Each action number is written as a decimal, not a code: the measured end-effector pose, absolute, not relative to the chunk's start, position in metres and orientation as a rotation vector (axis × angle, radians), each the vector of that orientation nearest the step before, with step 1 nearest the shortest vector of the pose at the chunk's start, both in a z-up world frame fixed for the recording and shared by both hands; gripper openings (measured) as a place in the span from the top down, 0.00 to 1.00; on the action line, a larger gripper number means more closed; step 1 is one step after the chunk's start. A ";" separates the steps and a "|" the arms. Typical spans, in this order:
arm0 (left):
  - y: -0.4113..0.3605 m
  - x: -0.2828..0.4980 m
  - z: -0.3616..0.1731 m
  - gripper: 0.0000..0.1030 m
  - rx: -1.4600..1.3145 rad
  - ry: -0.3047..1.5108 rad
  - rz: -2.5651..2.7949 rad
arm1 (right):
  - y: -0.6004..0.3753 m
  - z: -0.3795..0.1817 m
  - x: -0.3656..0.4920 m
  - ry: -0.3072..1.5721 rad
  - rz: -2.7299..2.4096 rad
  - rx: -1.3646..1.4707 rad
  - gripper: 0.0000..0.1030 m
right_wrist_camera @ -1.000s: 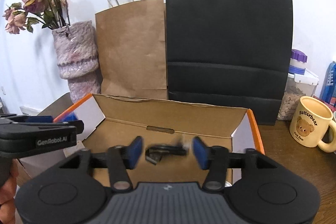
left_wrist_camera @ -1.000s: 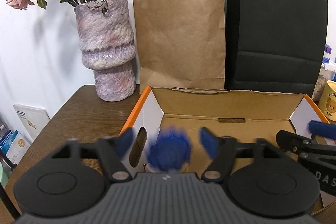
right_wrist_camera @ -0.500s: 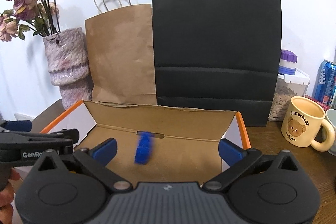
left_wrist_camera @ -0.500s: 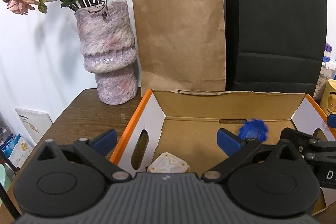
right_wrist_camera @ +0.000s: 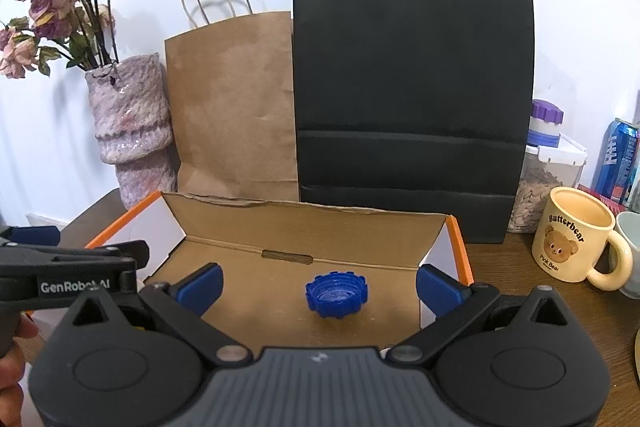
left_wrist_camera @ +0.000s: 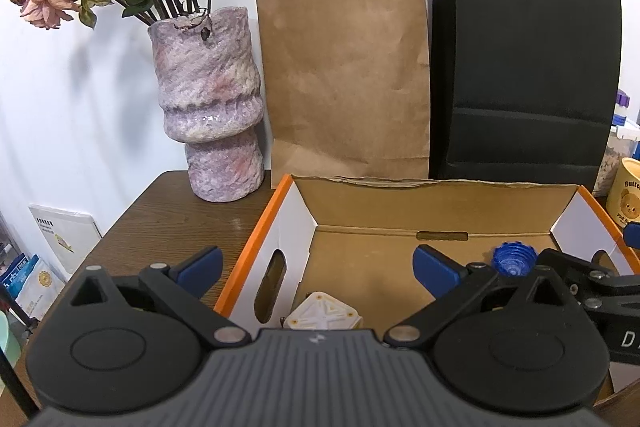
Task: Organize rigid objects
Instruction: 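Withdraw both tools from the box back toward the remaining table items, then lower the right tool onto the green plastic bottle and close it, then grasp the black braided cable with the left tool while the right tool holds the green bottle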
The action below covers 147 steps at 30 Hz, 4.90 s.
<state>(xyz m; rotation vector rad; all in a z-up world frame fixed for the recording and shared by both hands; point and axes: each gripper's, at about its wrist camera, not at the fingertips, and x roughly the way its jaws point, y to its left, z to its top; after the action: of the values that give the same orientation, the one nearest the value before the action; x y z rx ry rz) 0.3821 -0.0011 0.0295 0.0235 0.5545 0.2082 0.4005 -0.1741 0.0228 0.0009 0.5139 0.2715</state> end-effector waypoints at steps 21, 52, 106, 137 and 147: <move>0.002 0.334 0.048 0.00 0.021 0.507 0.188 | -0.186 0.038 0.350 0.459 0.275 -0.037 0.00; 0.008 0.195 0.068 0.00 -0.011 0.473 0.175 | -0.193 0.051 0.205 0.398 0.341 -0.119 0.00; 0.023 0.126 -0.003 0.00 -0.016 0.571 0.100 | -0.172 -0.013 0.151 0.532 0.366 -0.230 0.04; 0.038 0.133 -0.004 0.00 -0.033 0.573 0.141 | -0.136 -0.036 0.224 0.692 0.367 -0.158 0.66; 0.038 0.133 -0.005 0.00 -0.032 0.575 0.147 | -0.138 -0.036 0.219 0.658 0.354 -0.147 0.70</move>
<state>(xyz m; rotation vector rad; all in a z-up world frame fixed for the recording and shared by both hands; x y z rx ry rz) 0.1329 0.0378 -0.0048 -0.0325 0.5751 0.1466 0.2187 -0.1377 -0.0359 -0.1465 0.6576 0.3543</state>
